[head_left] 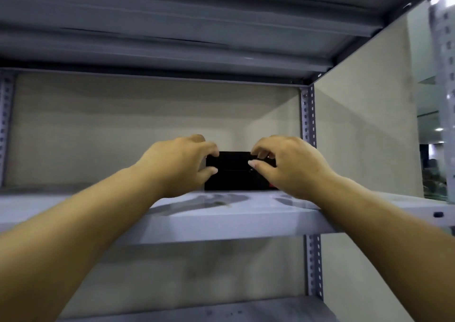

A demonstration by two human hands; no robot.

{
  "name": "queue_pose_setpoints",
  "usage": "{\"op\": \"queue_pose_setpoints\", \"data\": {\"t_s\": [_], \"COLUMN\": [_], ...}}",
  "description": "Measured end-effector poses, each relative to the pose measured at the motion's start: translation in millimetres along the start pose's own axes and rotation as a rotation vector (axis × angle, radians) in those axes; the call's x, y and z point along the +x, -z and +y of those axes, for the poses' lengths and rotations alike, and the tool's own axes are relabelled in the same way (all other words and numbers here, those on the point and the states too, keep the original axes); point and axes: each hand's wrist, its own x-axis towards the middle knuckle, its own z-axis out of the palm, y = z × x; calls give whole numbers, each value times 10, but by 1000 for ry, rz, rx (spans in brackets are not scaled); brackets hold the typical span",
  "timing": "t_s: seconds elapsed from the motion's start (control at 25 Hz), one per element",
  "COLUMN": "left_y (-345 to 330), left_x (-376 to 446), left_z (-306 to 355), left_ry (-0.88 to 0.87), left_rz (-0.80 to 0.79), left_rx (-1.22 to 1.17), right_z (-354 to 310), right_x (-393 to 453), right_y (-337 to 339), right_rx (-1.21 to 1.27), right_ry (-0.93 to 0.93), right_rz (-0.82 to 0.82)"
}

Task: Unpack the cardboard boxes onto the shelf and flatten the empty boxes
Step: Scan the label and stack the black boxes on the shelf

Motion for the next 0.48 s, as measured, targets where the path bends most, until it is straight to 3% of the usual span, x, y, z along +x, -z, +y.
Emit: {"op": "queue_pose_setpoints", "data": {"t_s": [0.12, 0.24, 0.36, 0.48], "left_y": [7, 61, 74, 52], "left_x": [-276, -569, -852, -1189], "left_z": [128, 296, 475, 648], "left_ry": [63, 40, 15, 46], "left_rz": [366, 609, 667, 647], "left_rx": [-308, -344, -356, -390], "right_z": [-106, -264, -449, -661], "right_x": [-217, -442, -650, -890], "right_y": [8, 93, 156, 142], "right_rx": [153, 262, 382, 477], "right_ry": [-5, 13, 16, 57], "right_rz": [250, 451, 511, 471]}}
